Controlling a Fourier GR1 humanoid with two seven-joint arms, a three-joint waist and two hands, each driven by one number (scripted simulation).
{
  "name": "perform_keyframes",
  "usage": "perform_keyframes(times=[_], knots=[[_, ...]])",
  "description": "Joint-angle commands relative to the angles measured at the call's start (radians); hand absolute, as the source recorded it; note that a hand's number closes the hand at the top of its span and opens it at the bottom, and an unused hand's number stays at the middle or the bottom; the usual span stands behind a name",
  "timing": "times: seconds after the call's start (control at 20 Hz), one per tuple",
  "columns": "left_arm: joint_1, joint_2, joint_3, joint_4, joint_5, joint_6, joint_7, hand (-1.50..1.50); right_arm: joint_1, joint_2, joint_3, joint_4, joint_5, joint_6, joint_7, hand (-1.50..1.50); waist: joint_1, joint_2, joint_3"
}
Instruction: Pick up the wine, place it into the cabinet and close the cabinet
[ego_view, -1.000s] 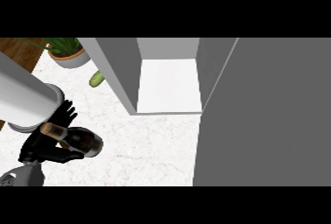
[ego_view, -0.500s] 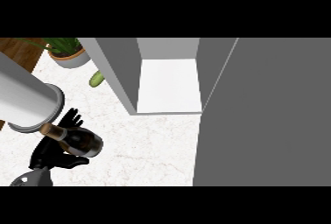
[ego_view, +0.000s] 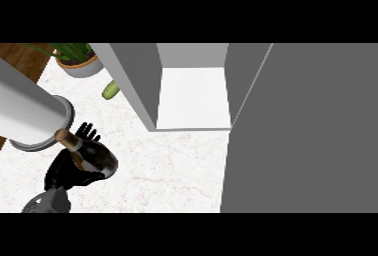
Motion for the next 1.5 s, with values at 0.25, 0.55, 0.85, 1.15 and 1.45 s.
perform_keyframes(times=[0.25, 0.55, 0.85, 1.15, 1.45], knots=[[-0.048, -0.016, 0.007, 0.055, 0.037, -0.004, 0.009, -1.50, 0.042, -0.006, 0.010, -0.257, -0.059, -0.021, 0.124, -1.50, 0.001, -0.001, 0.000], [-0.027, -0.060, -0.029, 0.071, 0.000, -0.005, -0.100, 1.50, 0.085, 0.012, 0.044, -0.233, -0.028, -0.019, 0.071, -1.50, -0.001, -0.002, 0.000], [-0.038, -0.023, -0.044, 0.015, -0.002, 0.019, -0.041, 1.50, 0.087, -0.001, 0.012, -0.220, -0.043, -0.007, 0.057, -1.50, 0.009, -0.003, 0.002], [-0.064, -0.047, -0.068, 0.013, -0.048, 0.074, -0.151, 1.50, 0.064, 0.007, 0.037, -0.226, -0.033, -0.018, 0.083, -1.50, 0.003, -0.002, 0.001], [0.082, -0.147, -0.063, -0.174, -0.005, 0.108, -0.283, 1.50, 0.067, -0.011, 0.001, -0.175, -0.051, -0.002, 0.053, -1.50, 0.020, -0.006, 0.002]])
